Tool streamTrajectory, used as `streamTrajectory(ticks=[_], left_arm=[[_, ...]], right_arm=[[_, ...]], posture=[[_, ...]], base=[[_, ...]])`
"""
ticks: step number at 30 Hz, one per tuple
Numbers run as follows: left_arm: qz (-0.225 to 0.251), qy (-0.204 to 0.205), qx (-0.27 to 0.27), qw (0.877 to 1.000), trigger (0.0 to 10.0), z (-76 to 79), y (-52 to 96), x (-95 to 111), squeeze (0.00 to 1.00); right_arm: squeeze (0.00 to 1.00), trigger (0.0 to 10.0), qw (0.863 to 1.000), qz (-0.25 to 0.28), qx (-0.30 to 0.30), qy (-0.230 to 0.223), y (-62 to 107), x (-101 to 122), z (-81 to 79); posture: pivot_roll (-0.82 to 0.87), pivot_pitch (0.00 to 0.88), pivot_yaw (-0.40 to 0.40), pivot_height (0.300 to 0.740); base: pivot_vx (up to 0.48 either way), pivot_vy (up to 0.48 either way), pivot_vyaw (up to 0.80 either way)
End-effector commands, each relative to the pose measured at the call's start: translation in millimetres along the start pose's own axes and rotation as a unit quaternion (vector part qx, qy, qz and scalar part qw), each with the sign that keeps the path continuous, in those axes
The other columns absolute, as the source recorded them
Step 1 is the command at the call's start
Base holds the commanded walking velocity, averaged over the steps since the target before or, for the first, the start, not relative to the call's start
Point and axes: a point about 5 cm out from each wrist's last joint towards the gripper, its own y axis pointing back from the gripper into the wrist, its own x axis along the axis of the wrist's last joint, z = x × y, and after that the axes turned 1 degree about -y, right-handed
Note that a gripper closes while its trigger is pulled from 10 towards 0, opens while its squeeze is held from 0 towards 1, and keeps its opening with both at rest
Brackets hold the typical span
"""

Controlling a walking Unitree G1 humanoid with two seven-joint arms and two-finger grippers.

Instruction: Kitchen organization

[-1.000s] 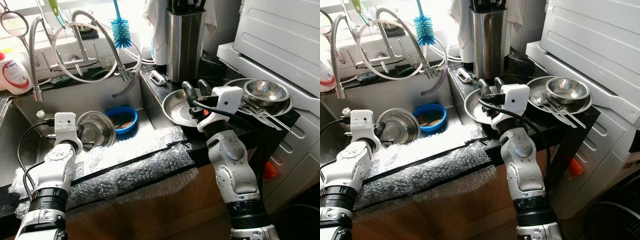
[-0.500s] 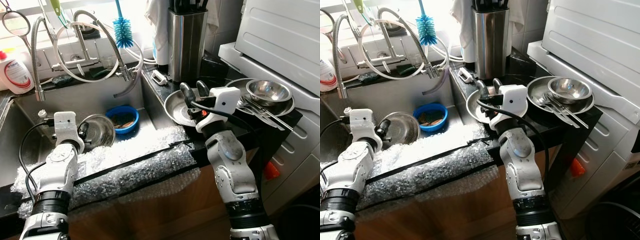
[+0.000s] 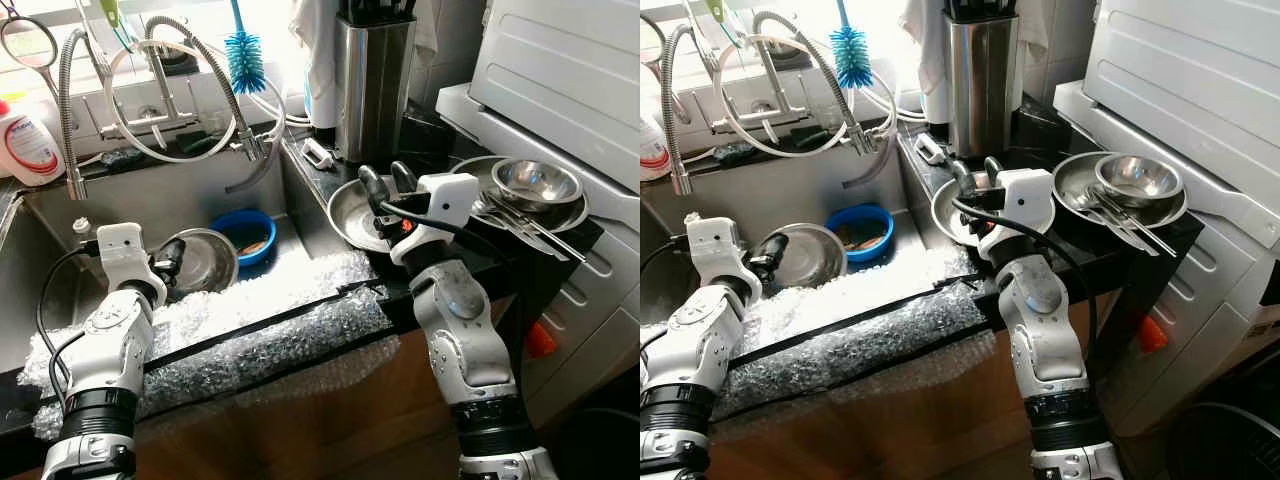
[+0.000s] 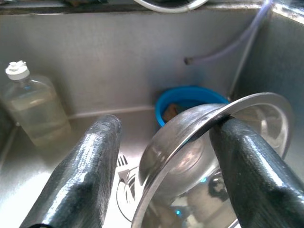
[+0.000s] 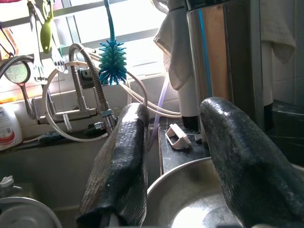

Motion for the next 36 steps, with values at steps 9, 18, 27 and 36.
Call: streamTrajectory(ticks=[9,18,27,36], left_arm=[[-0.068,-0.109,-0.082,0.988,10.0,9.7,6.7,-14.0,0.00],[-0.106,-0.184,-0.113,0.971,10.0,9.8,12.6,-20.7,0.00],[-0.134,-0.209,-0.140,0.958,10.0,9.1,18.6,-25.1,0.00],[-0.154,-0.236,-0.195,0.939,10.0,13.6,26.9,-29.4,0.00]], right_arm=[[0.00,10.0,0.999,-0.020,0.032,0.001,-5.4,-4.0,-8.8],[0.00,10.0,0.999,-0.026,0.045,0.002,-6.1,-5.9,-11.7],[0.00,10.0,0.998,-0.030,0.054,0.002,-6.1,-6.5,-12.9],[0.00,10.0,0.995,-0.038,0.088,0.004,-5.2,-9.2,-21.7]], posture=[[-0.10,0.000,0.062,0.740],[-0.09,0.000,0.061,0.740],[-0.09,0.000,0.059,0.740],[-0.09,0.000,0.056,0.740]], base=[[0.000,0.000,0.00],[0.000,0.000,0.00],[0.000,0.000,0.00],[0.000,0.000,0.00]])
